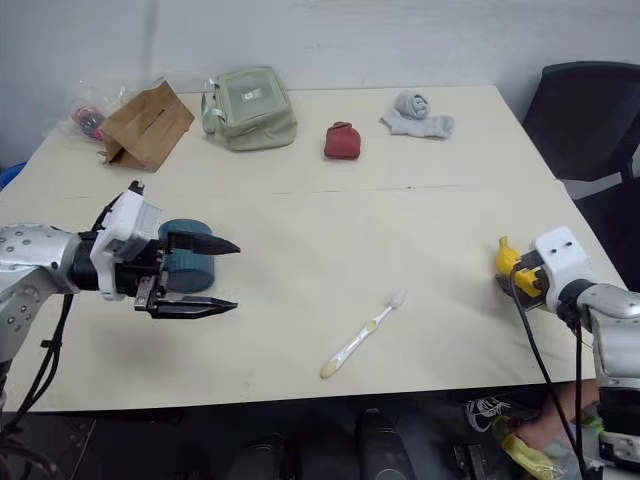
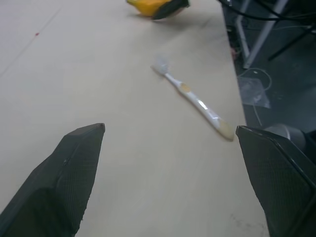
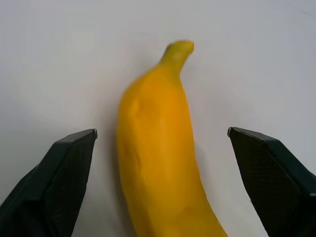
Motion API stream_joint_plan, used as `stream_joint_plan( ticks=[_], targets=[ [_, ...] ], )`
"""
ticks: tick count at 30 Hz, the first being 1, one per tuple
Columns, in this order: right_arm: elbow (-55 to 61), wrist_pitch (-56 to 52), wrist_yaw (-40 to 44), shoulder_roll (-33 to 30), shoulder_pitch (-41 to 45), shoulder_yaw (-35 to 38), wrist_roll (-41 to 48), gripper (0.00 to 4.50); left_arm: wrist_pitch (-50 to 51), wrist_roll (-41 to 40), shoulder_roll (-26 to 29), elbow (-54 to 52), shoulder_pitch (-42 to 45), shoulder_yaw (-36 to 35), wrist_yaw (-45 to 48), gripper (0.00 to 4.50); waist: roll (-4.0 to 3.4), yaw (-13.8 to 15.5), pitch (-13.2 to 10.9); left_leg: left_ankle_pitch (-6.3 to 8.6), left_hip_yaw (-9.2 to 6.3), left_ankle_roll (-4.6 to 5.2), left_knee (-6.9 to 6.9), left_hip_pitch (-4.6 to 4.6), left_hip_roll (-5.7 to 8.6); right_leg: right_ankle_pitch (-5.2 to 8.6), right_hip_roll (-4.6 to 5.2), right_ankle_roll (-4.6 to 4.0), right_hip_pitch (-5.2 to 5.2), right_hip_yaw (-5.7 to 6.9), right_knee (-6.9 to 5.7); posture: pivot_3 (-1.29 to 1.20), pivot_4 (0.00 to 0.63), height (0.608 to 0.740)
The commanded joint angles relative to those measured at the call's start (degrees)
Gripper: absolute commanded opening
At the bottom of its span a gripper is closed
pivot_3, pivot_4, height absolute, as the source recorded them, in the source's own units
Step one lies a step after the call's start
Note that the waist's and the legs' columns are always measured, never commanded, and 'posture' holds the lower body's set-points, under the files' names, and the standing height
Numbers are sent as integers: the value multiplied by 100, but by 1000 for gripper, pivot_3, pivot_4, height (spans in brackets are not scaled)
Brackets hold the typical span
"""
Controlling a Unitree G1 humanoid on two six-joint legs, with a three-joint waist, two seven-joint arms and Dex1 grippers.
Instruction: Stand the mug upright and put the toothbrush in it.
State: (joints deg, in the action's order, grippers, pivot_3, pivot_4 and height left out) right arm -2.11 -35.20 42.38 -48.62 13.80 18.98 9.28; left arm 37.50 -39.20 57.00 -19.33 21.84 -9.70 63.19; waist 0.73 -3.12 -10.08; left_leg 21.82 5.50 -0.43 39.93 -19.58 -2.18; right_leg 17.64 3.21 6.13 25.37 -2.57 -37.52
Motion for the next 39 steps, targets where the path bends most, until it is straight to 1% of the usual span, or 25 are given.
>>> stream_joint_plan(
  ticks=[1,3,5,6,8,10,11,14,15,18,21,27,29,31,34,37,39],
  targets=[
    [982,-613,603,-630,83,797,819,4461,295,-97,12,12,-391,-963,-561,4500,-4,10,-3,1,-1,3,0,1,0,0,2,0,0,0,-1,0,150,740],
    [1378,-1091,840,-750,241,1027,1414,4461,875,-140,42,118,-519,-1403,-1134,4500,1,9,-4,2,-1,4,0,1,-4,0,3,0,0,0,0,0,150,740],
    [1838,-1646,1088,-724,399,1170,2212,4461,1736,3,15,471,-430,-1736,-2058,4500,12,9,-5,3,-7,5,2,3,-12,0,2,0,-3,0,0,0,150,740],
    [2187,-1810,1302,-695,469,1151,2706,4461,2125,96,11,638,-465,-1950,-2429,4500,14,8,-5,3,-11,5,2,7,-13,0,2,0,-8,1,0,0,150,740],
    [2741,-1952,1591,-728,540,1010,3332,4461,2581,175,-15,744,-513,-2245,-2901,4500,15,7,-6,16,-17,26,-1,14,-22,0,2,0,-15,1,3,0,150,740],
    [3075,-2006,1668,-783,755,736,3710,4461,2767,397,6,754,-648,-2348,-3255,4500,16,13,-6,18,-18,25,-5,9,-27,0,14,-1,-12,13,9,0,150,740],
    [3136,-2032,1649,-805,820,670,3816,4461,2818,447,15,752,-675,-2365,-3350,4500,17,17,-7,17,-16,19,-5,5,-27,0,21,-1,-11,25,9,0,150,740],
    [3156,-2205,1823,-857,1356,445,4492,4461,3167,762,-40,779,-841,-2332,-3880,4500,27,32,-11,15,-18,12,1,-7,-19,0,39,0,-10,46,19,0,150,740],
    [3122,-2340,1949,-914,1579,380,4829,4461,3473,645,-213,855,-655,-2405,-4003,4500,27,49,-11,15,-19,14,3,-9,-15,0,46,0,-10,49,22,0,150,740],
    [3047,-2534,2245,-1110,2096,196,5458,4461,3777,510,-637,1144,-33,-2264,-4210,4500,36,174,-11,16,-29,17,9,-17,-4,-1,61,1,-9,70,28,0,150,740],
    [2973,-2544,2236,-1204,2315,32,5586,4461,3850,546,-755,1347,204,-2030,-4161,4500,70,191,1,12,-56,9,16,-43,-4,-1,65,1,-2,87,31,0,150,740],
    [2857,-2087,2321,-1336,2069,-303,5015,4461,3625,752,-751,1945,280,-1431,-3935,4500,71,140,2,13,-54,12,12,-61,9,-2,99,2,9,105,46,0,150,740],
    [2846,-1939,2361,-1360,1946,-327,4845,4461,3690,713,-850,2298,439,-1400,-3895,4500,71,140,1,15,-44,16,12,-63,11,-4,101,6,14,141,43,0,150,740],
    [2844,-1829,2366,-1360,1878,-339,4729,4461,3648,707,-925,2530,551,-1267,-3798,4500,71,157,1,15,-47,16,15,-64,12,-4,124,6,14,199,44,0,150,740],
    [2839,-1804,2259,-1322,1839,-338,4686,4461,3386,782,-1094,2913,812,-1021,-3681,4500,70,177,1,10,-50,23,17,-61,25,-4,138,6,11,213,35,0,150,740],
    [2918,-1810,2229,-1348,1674,-267,4705,4500,3208,958,-1142,3250,1018,-713,-3572,3953,70,244,1,-2,-63,28,25,-61,41,-4,146,7,6,224,20,0,150,740],
    [2984,-1820,2183,-1373,1560,-176,4745,4500,3194,1068,-1132,3477,1088,-424,-3444,3363,69,287,1,-3,-65,29,29,-59,44,-5,147,8,3,223,14,0,150,740]
  ],
)
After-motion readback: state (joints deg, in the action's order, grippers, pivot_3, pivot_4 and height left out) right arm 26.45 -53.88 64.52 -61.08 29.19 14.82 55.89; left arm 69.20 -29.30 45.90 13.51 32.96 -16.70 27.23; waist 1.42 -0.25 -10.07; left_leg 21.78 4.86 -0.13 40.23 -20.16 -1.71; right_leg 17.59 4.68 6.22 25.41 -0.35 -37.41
